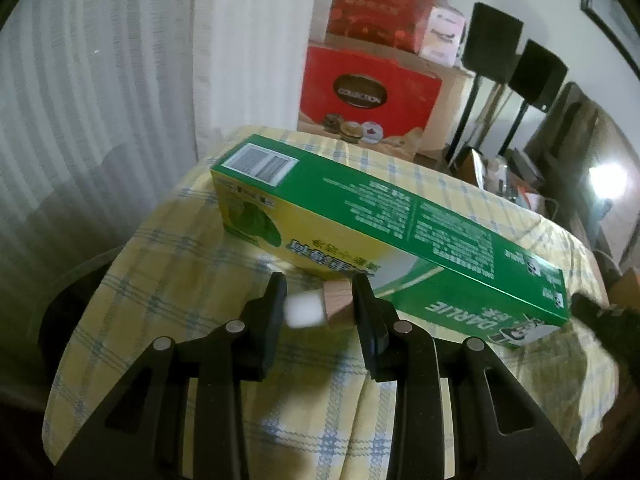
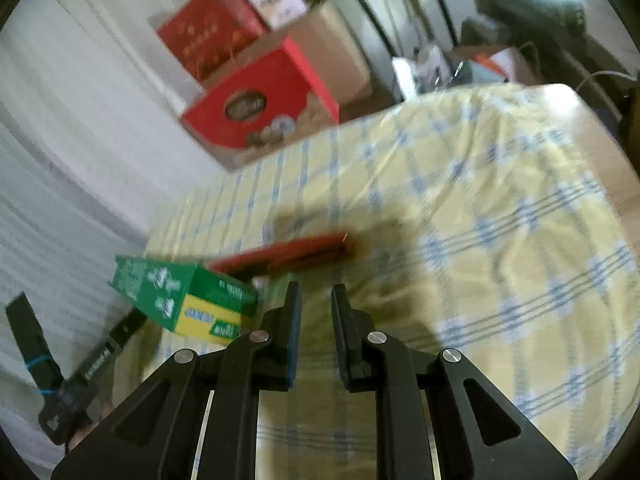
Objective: Organize objects
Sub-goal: 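Hold the wooden item in the left tool while the right tool grasps the red item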
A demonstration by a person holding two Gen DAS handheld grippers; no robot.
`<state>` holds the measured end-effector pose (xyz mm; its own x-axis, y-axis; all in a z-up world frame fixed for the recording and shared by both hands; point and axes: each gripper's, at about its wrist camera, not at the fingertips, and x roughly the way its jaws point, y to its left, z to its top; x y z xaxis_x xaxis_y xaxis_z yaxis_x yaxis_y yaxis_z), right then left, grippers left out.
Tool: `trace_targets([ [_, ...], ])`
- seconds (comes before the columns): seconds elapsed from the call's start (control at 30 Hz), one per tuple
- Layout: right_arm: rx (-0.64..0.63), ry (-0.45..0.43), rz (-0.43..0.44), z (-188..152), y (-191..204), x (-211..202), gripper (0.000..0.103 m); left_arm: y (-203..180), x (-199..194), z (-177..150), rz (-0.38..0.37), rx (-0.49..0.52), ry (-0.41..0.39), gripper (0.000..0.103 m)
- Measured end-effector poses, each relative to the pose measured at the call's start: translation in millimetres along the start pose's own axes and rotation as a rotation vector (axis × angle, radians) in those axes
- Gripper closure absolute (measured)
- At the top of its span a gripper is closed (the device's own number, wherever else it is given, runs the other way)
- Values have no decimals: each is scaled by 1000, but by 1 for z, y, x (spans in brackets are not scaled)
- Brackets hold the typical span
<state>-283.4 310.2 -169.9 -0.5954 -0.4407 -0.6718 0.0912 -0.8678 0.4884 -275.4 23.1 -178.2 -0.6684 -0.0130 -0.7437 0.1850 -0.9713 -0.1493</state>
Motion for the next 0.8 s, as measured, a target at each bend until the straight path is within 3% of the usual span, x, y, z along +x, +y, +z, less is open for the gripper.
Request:
trace_targets([
  [0.27, 3, -97, -43, 20, -18, -29, 87, 1, 14, -1, 32, -4, 70, 72],
  [0.43, -2, -95, -74, 29, -30, -37, 85, 1, 15, -2, 49, -10, 70, 72],
  [0.57, -69, -79, -104, 37, -19, -26, 75, -1, 16, -4, 62, 2, 72, 72],
  [0.67, -114, -50, -94, 40, -5, -11, 73, -1, 16, -5, 69, 9, 72, 72],
  [0.8, -230, 11, -102, 37, 24, 17, 56, -2, 16, -6, 70, 10, 72, 72],
])
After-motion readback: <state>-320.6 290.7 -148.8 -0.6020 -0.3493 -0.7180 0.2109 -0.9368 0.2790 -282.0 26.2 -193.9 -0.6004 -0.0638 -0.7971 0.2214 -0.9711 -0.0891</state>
